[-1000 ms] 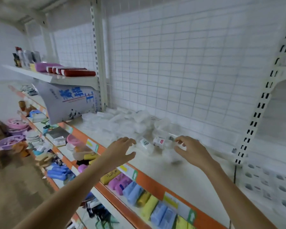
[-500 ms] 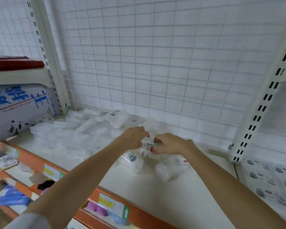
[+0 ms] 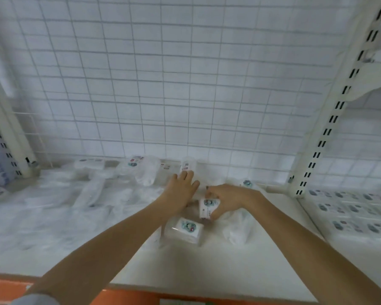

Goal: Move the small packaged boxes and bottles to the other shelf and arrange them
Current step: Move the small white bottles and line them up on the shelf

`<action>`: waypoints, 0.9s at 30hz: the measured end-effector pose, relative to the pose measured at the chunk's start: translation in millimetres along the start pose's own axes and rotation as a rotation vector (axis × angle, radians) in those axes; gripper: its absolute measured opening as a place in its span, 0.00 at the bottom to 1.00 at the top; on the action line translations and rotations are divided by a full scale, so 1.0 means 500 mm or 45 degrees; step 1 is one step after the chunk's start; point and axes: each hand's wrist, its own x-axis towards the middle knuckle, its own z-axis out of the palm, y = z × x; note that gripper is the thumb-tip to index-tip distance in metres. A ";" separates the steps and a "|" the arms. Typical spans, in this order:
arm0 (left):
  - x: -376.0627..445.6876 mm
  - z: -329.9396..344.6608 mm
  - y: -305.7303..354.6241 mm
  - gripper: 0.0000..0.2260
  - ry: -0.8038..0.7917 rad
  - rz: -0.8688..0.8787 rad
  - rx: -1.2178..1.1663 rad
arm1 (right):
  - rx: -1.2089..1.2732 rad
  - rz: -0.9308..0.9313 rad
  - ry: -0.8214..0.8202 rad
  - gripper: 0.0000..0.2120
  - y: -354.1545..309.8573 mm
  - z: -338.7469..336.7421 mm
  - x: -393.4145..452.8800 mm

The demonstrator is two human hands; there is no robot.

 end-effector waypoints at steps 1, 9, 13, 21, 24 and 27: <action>0.001 -0.002 0.001 0.19 0.011 0.009 -0.004 | 0.017 0.027 0.040 0.29 0.007 0.000 -0.007; -0.006 -0.009 -0.030 0.26 -0.007 0.207 -0.380 | 0.549 0.264 0.456 0.21 0.061 -0.014 -0.076; -0.006 -0.033 -0.066 0.27 -0.115 0.209 -0.941 | 0.950 0.234 0.489 0.16 0.057 -0.027 -0.087; -0.007 -0.063 -0.093 0.16 0.026 0.043 -1.520 | 1.349 0.252 0.539 0.12 0.068 -0.043 -0.087; -0.005 -0.069 -0.094 0.13 0.068 -0.142 -1.746 | 1.417 0.266 0.600 0.14 0.080 -0.043 -0.089; 0.003 -0.080 -0.092 0.14 0.077 -0.263 -1.821 | 1.452 0.312 0.675 0.11 0.090 -0.046 -0.085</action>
